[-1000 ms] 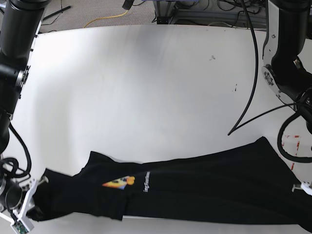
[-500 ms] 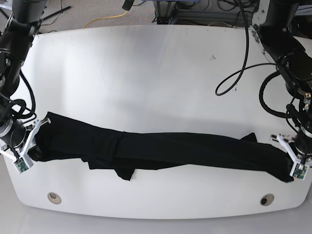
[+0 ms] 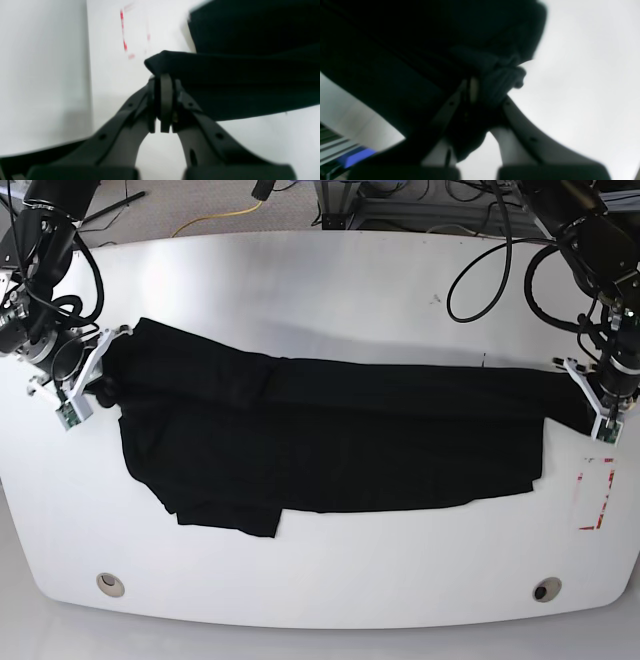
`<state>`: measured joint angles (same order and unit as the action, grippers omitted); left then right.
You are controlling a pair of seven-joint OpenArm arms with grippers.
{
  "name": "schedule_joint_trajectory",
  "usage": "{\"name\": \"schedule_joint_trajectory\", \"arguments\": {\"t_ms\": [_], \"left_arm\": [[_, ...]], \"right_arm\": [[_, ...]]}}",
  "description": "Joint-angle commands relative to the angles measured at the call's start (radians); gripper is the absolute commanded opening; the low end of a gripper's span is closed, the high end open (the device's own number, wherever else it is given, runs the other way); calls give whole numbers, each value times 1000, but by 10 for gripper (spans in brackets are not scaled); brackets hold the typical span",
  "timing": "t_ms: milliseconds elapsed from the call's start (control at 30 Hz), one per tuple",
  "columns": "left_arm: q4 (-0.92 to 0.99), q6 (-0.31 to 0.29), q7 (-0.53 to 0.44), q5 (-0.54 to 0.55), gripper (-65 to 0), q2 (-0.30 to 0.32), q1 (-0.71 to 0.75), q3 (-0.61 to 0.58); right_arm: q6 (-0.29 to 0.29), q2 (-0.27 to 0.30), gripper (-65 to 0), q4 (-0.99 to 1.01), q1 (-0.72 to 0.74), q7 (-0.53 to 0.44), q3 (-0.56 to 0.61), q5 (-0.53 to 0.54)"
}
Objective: Fold the T-shirt properly
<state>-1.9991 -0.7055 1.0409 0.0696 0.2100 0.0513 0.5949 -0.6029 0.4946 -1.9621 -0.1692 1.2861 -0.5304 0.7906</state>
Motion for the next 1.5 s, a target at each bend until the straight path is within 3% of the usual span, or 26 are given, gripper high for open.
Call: {"name": "schedule_joint_trajectory", "arguments": {"t_ms": [0, 433, 667, 1167, 1467], "left_arm": [[-15, 7, -12, -6, -650, 1, 35, 27], [-2, 7, -26, -9, -650, -56, 339, 230], [10, 7, -107, -9, -650, -99, 460, 303], [8, 7, -115, -12, -650, -119, 445, 233], [11, 7, -115, -14, -650, -94, 356, 225]], "right_arm": [[4, 3, -650, -15, -33, -13, -12, -4], [5, -123, -650, -12, -269, -13, -61, -9], [7, -135, -650, -12, -350, -13, -78, -7], [4, -164, -650, -12, -401, -13, -125, 0], [7, -198, -650, 7, -330, -13, -121, -29]]}}
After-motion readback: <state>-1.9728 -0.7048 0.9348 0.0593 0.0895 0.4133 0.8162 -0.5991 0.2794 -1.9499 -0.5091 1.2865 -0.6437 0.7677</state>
